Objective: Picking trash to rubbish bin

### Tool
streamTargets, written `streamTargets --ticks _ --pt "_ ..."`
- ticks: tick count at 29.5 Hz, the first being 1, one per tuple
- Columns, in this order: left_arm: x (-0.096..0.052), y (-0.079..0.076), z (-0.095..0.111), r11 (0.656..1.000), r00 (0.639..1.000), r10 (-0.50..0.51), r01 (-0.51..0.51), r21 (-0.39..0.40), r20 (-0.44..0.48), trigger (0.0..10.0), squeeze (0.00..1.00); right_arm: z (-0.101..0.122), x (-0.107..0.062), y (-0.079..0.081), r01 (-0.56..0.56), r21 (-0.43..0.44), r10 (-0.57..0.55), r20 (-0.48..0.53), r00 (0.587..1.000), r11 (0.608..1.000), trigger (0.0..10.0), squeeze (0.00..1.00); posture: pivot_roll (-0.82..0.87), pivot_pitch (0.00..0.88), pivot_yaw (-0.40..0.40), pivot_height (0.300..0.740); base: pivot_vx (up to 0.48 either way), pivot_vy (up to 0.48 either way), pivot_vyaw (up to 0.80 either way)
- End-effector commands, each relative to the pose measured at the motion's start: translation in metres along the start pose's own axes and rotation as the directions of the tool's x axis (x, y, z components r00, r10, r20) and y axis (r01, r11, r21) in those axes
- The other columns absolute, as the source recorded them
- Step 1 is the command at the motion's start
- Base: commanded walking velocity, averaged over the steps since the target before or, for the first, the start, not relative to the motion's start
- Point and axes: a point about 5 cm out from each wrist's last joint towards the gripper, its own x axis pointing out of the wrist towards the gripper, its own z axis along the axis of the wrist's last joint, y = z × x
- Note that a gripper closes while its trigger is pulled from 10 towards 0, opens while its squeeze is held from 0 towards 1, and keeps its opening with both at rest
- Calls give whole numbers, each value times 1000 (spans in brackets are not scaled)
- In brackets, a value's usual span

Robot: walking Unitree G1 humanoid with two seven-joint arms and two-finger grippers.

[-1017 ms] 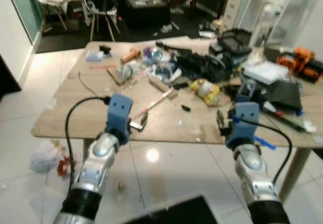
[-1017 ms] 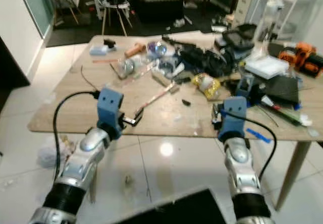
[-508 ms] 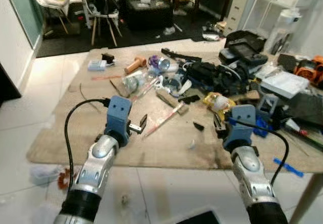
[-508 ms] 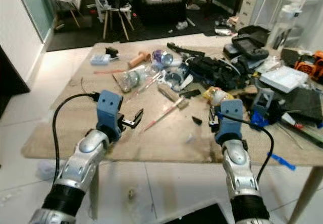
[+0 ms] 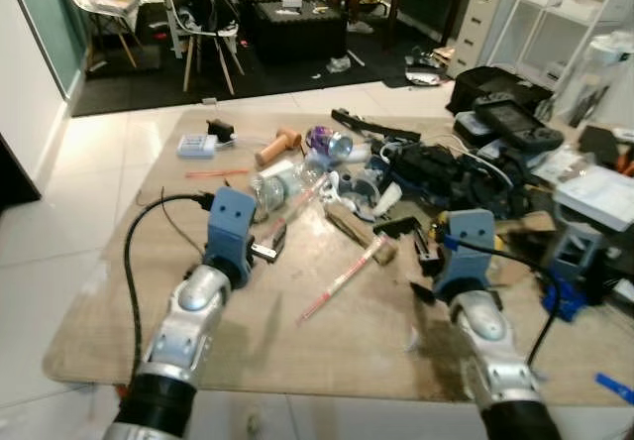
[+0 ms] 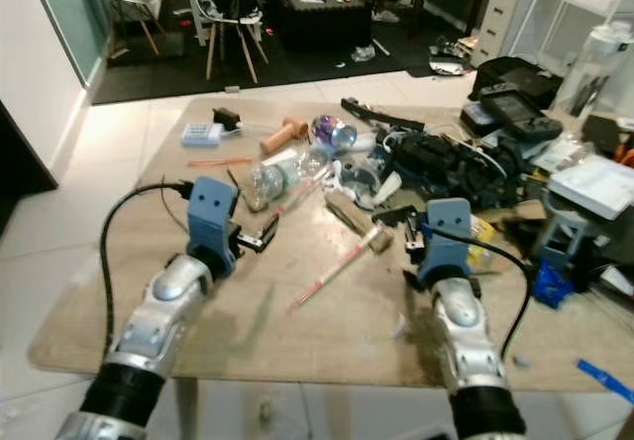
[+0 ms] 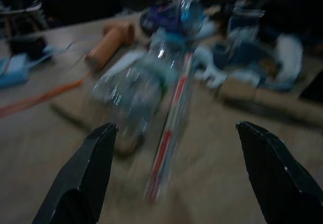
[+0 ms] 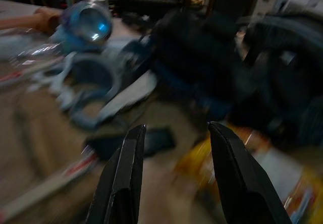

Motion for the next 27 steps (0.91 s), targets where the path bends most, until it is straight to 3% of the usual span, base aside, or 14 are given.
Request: streamTargets --ticks 1,7,16,22,23,24,25,26,27 --pt "-3 2 -3 1000 1000 -5 5 -4 -9 10000 0 -1 0 3 -6 10 7 -9 1000 1000 10000 0 -101 51 1 740 0 0 0" --pt "-4 0 -1 999 999 -34 34 -9 8 10000 0 -3 -1 7 -24 14 24 -18 1000 1000 10000 0 -99 56 0 740 0 0 0" --pt "-9 -4 4 977 978 -206 204 52 25 10000 0 -6 -3 16 -87 32 88 -47 995 996 10000 0 -99 60 1 740 0 0 0" --pt "-16 -10 5 917 920 -393 392 74 -2 10000 0 -12 -6 21 -136 22 137 -85 987 990 10000 0 -97 65 -1 740 0 0 0" --pt "-17 -12 5 902 904 -427 426 75 -7 10000 259 -13 -7 22 -138 22 139 -89 986 990 10000 0 -96 69 -2 740 0 0 0" --pt "-18 -16 3 882 885 -464 465 76 -20 10000 329 -15 -9 23 -146 26 148 -102 984 989 10000 0 -98 72 1 740 0 0 0" --pt "-18 -18 2 875 878 -478 478 72 -23 10000 627 -18 -11 24 -152 26 154 -113 982 988 10000 0 -98 73 2 740 0 0 0" --pt "-18 -19 2 874 876 -481 482 69 -24 10000 757 -20 -12 24 -156 24 158 -122 980 987 10000 0 -98 74 2 740 0 0 0" --pt "-18 -21 2 868 870 -492 493 59 -29 10000 1000 -22 -14 25 -164 25 166 -135 977 986 10000 0 -99 75 3 740 0 0 0"
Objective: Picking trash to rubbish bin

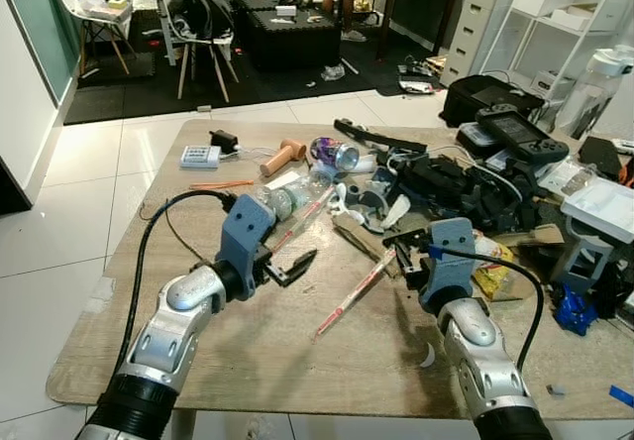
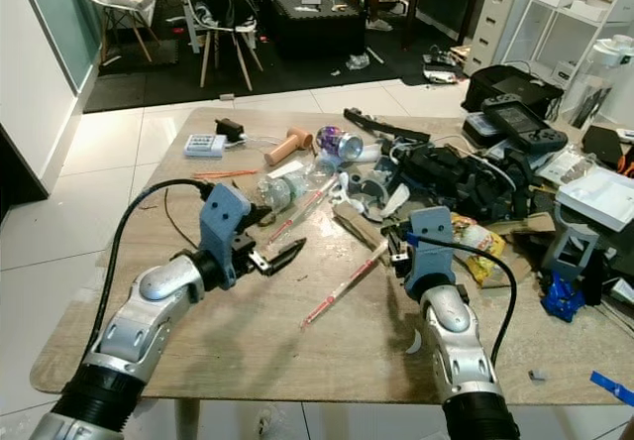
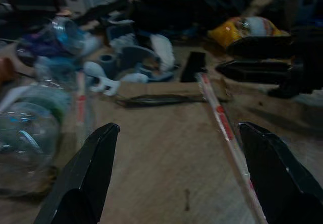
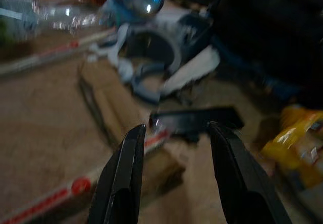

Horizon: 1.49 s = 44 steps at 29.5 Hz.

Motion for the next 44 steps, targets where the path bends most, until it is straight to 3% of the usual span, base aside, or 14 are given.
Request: streamTargets --ticks 1,10,15,16,29,34,39,41,44 --pt "0 -2 -3 1000 999 -22 22 -11 -26 10000 1000 -3 -2 5 -28 -3 28 -20 999 1000 10000 0 -99 75 3 740 0 0 0" --pt "9 -1 -19 999 989 -12 7 -32 -151 10000 1000 -16 -9 6 -51 -28 49 -79 996 998 10000 0 -108 81 3 740 0 0 0" --pt "13 -18 -24 963 967 -172 124 -239 -191 10000 1000 -20 -11 2 -25 -28 21 -109 994 999 10000 0 -110 89 7 740 0 0 0" --pt "12 -20 -24 958 963 -189 138 -249 -192 10000 1000 -20 -11 2 -23 -27 19 -110 994 999 10000 0 -110 89 7 740 0 0 0" --pt "13 -36 -31 945 928 -283 226 -236 -242 10000 1000 -22 -4 3 -21 -23 18 -117 993 1000 10000 0 -94 96 8 740 0 0 0" --pt "14 -31 -28 969 946 -213 173 -175 -245 10000 1000 -5 7 17 -117 -37 117 -25 993 992 10000 0 -92 97 13 740 0 0 0" --pt "11 -25 -24 976 962 -170 134 -172 -214 10000 1000 5 9 24 -167 -51 168 9 986 985 10000 0 -93 93 7 740 0 0 0" --pt "9 -24 -23 977 964 -165 131 -169 -207 10000 1000 9 10 28 -198 -59 200 26 979 978 10000 1000 -93 91 3 740 0 0 0" --pt "7 -24 -23 977 965 -166 133 -167 -203 10000 1000 13 11 34 -247 -83 251 40 967 965 10000 1000 -94 85 0 740 0 0 0"
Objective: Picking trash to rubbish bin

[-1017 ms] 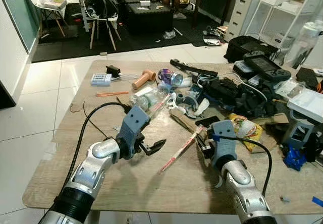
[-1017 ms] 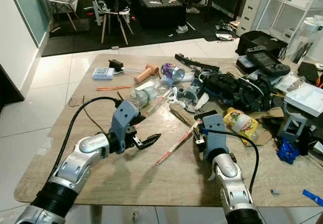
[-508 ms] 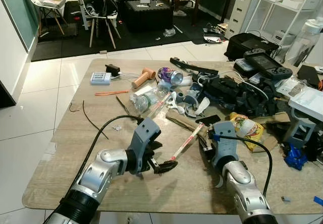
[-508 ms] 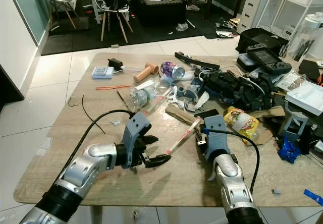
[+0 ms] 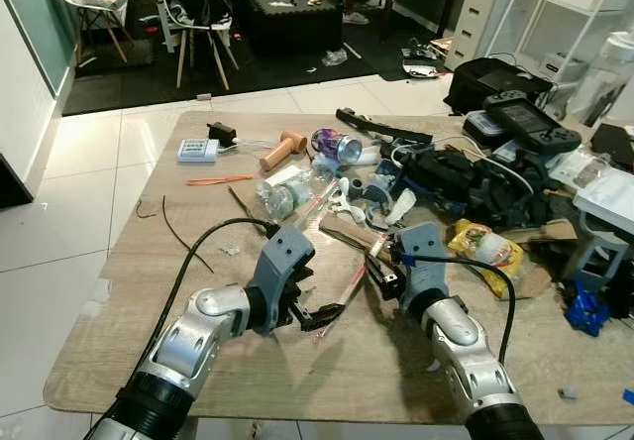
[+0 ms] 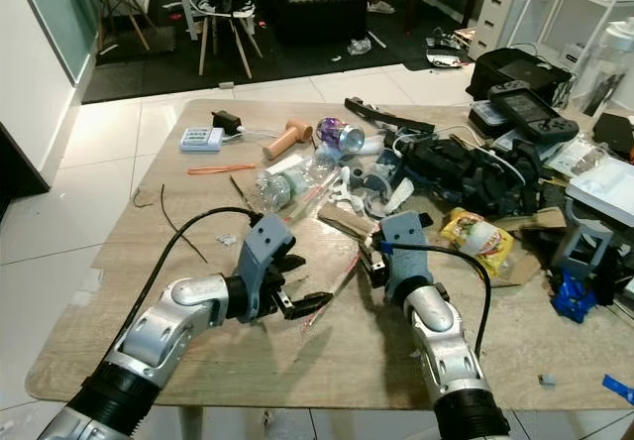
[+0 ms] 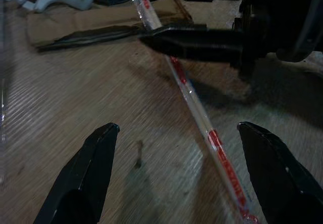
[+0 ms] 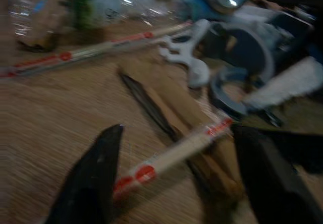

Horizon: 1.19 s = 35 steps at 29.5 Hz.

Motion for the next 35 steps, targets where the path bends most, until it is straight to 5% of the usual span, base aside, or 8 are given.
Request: streamTargets --ticks 1,12,13,14,15,27,35 --pt "-2 -1 -2 1000 1000 -6 6 0 5 10000 1000 6 2 6 -47 -21 47 28 998 999 10000 1000 -95 81 -2 740 0 0 0" --pt "-2 2 -3 999 1000 26 -26 19 0 10000 1000 -7 11 9 -111 -27 110 -46 993 993 10000 1000 -89 75 3 740 0 0 0" --pt "-2 4 -2 999 999 33 -33 24 -2 10000 1000 -10 15 7 -136 -46 132 -82 988 990 10000 349 -89 80 4 740 0 0 0" --pt "-2 5 -2 999 999 36 -36 25 -2 10000 1000 -10 16 5 -141 -46 136 -90 987 989 10000 349 -89 80 4 740 0 0 0" --pt "-2 5 -2 999 999 38 -38 26 -3 10000 1000 -12 16 3 -142 -44 137 -104 985 989 10000 0 -89 82 3 740 0 0 0" --pt "-3 6 -3 999 999 44 -44 28 -7 10000 1000 -14 16 0 -341 -42 327 -196 924 939 10000 0 -89 94 -2 740 0 0 0" --pt "-6 9 -1 998 999 48 -47 36 -9 10000 1000 -5 10 4 -529 -61 496 -270 825 847 10000 0 -87 96 2 740 0 0 0"
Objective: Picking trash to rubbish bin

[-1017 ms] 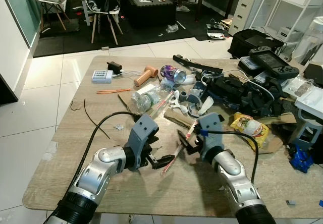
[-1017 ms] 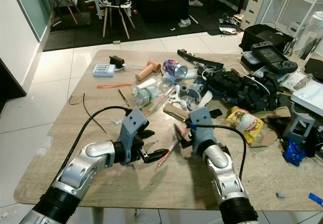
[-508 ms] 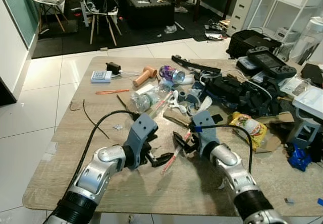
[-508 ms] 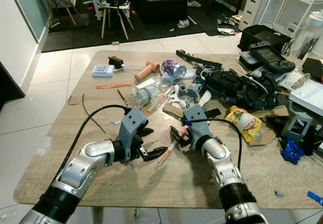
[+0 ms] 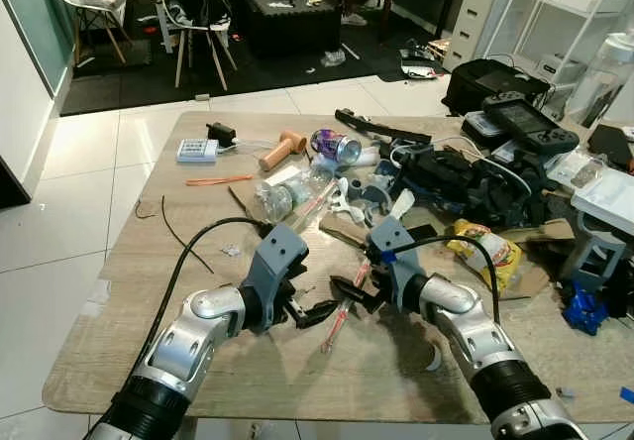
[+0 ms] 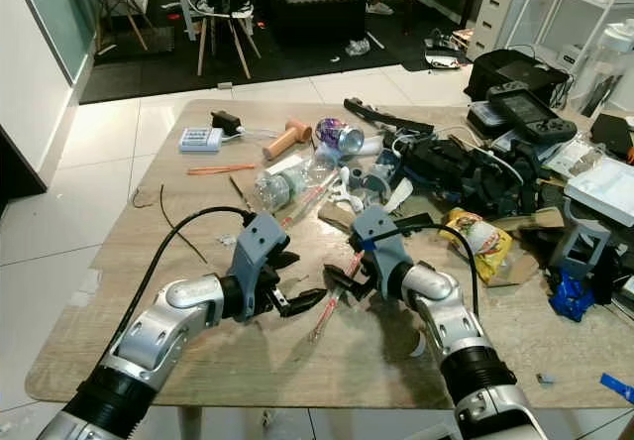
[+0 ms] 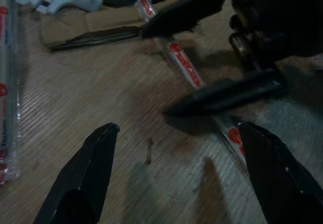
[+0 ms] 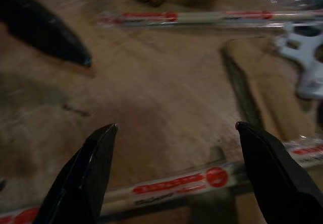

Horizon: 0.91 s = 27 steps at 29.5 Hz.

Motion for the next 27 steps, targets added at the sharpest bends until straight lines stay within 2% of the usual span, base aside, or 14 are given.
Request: streamTargets --ticks 1,9,15,18,19,24,27 --pt "-3 5 1 1000 1000 11 -11 18 -10 10000 1000 -9 -4 5 -77 11 77 -83 994 997 10000 0 -87 96 2 740 0 0 0" --pt "-4 6 1 1000 1000 7 -6 23 -16 10000 1000 0 -19 5 -183 12 183 -118 976 983 10000 0 -92 97 5 740 0 0 0" --pt "-3 7 2 1000 1000 11 -11 27 -15 10000 1000 9 -35 16 -314 36 316 -146 937 949 10000 0 -91 96 5 740 0 0 0" --pt "-4 7 2 999 1000 16 -16 30 -14 10000 1000 17 -40 18 -339 56 343 -132 930 939 10000 0 -92 94 7 740 0 0 0" --pt "-4 7 2 999 1000 16 -16 30 -14 10000 1000 17 -40 18 -339 56 343 -132 930 939 10000 0 -92 94 7 740 0 0 0" --pt "-5 14 5 998 999 50 -50 39 2 10000 1000 45 -46 10 -319 78 322 -24 947 945 10000 0 -93 94 8 740 0 0 0" --pt "-4 18 8 996 997 76 -77 44 17 10000 1000 56 -48 -1 -240 54 239 16 971 969 10000 0 -95 94 8 740 0 0 0"
